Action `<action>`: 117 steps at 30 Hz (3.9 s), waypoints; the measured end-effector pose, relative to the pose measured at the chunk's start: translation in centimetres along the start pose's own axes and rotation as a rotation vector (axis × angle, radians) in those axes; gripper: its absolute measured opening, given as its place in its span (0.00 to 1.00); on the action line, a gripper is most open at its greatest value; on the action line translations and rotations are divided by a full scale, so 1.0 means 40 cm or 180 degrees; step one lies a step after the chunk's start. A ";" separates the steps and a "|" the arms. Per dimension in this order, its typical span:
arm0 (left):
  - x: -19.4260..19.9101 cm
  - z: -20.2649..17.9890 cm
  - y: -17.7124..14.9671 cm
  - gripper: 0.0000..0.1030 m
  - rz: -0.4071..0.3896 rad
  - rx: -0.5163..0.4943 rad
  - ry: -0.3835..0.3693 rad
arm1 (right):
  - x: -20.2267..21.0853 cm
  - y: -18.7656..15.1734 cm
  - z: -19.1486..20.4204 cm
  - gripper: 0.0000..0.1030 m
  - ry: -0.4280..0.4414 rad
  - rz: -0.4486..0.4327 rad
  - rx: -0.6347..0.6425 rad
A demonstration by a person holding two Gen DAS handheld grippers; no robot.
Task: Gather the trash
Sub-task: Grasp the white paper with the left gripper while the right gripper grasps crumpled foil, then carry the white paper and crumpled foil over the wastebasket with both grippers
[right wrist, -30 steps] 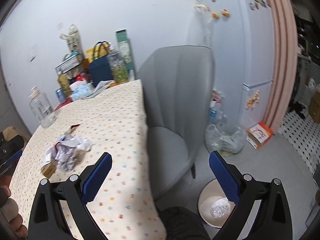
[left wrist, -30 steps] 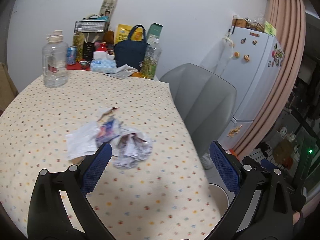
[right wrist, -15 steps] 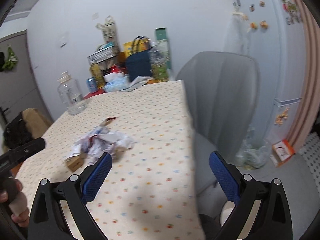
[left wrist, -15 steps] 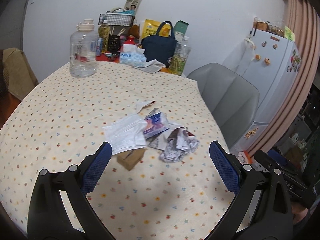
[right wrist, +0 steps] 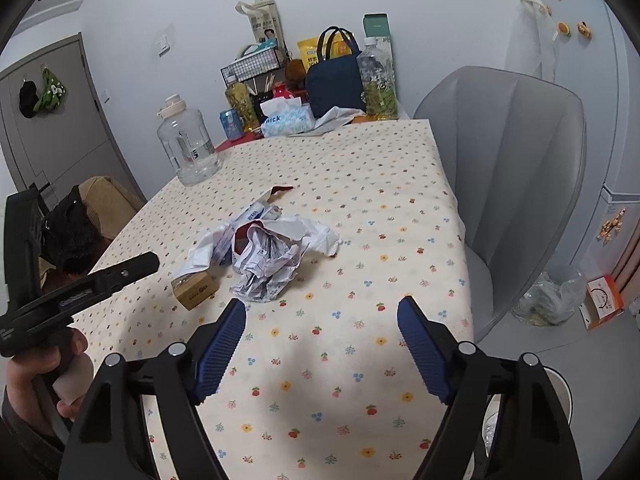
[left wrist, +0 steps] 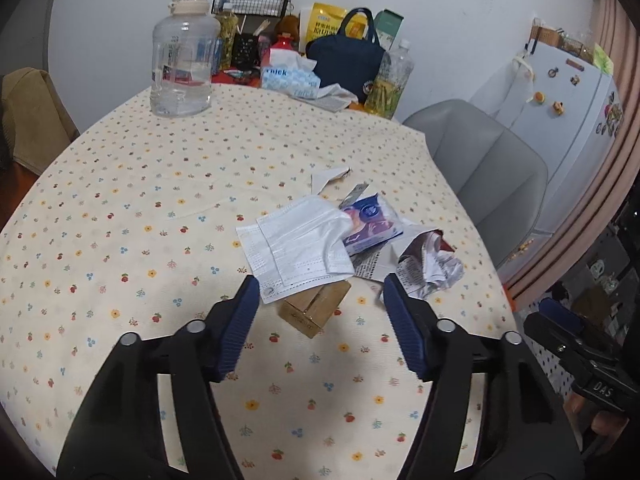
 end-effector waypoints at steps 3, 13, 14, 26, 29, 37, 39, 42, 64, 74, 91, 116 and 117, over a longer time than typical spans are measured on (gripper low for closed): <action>-0.030 -0.007 0.006 0.58 0.0057 -0.0054 -0.0001 | -0.007 0.000 -0.012 0.72 -0.0006 0.0017 -0.0057; -0.122 -0.062 0.025 0.63 0.0180 -0.0369 0.0266 | -0.004 -0.006 -0.066 0.72 -0.0071 0.0016 -0.0261; -0.132 -0.068 0.028 0.65 0.0187 -0.0415 0.0311 | -0.004 -0.006 -0.068 0.72 -0.0075 0.0016 -0.0266; -0.100 -0.039 0.044 0.29 0.0049 -0.0314 0.0314 | -0.026 0.015 -0.021 0.72 0.0035 0.0067 -0.0126; -0.058 -0.018 0.046 0.28 -0.0052 -0.0241 0.0332 | -0.056 0.027 0.004 0.72 0.0136 0.0111 -0.0086; 0.033 0.045 0.042 0.28 -0.0194 -0.0030 0.0365 | -0.158 0.067 0.065 0.85 0.0329 0.0245 -0.0081; 0.042 0.055 0.038 0.28 -0.0196 0.0002 0.0383 | -0.188 0.076 0.073 0.91 0.0348 0.0288 -0.0097; 0.055 0.064 0.031 0.28 -0.0203 0.0027 0.0391 | -0.234 0.084 0.066 0.87 0.0290 0.0335 -0.0168; 0.066 -0.113 0.020 0.28 -0.0262 -0.0236 -0.0050 | -0.016 0.006 -0.066 0.16 0.0375 0.0235 -0.0402; 0.044 -0.259 0.014 0.28 -0.0224 -0.0502 -0.0317 | 0.111 0.004 -0.224 0.16 0.0052 -0.0034 -0.0670; -0.012 -0.496 -0.006 0.28 -0.0110 -0.0936 -0.0663 | 0.242 -0.078 -0.482 0.17 -0.0584 -0.0149 -0.1092; -0.153 -0.801 -0.106 0.28 0.0348 -0.1540 -0.0879 | 0.259 -0.243 -0.781 0.17 -0.0990 -0.0090 -0.1866; -0.156 -0.810 -0.111 0.28 0.0363 -0.1562 -0.0880 | 0.258 -0.247 -0.789 0.17 -0.0986 -0.0088 -0.1889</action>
Point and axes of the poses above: each gripper's, at about its wrist camera, not at the fingertips, and x roughly against the way its jaws point, z to its left, y to its top, the point moved 1 cm from there along -x, roughly the way its jaws point, and after that the axes turned 5 degrees about y, right-handed, at the moved point
